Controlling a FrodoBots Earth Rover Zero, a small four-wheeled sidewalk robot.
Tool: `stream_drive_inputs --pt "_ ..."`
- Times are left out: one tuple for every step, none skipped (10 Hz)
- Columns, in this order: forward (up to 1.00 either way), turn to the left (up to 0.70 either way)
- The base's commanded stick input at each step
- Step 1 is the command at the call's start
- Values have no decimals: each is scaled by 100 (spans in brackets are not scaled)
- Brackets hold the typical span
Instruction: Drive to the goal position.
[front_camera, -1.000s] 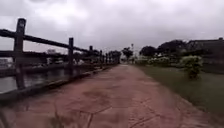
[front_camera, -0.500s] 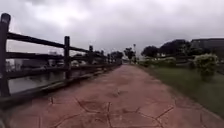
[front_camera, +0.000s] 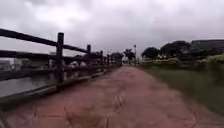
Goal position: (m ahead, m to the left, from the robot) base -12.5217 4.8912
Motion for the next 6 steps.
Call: stream_drive_inputs --pt "100 0" --pt "100 0" --pt "100 0" --pt "100 0" --pt "100 -20" --pt "100 -40"
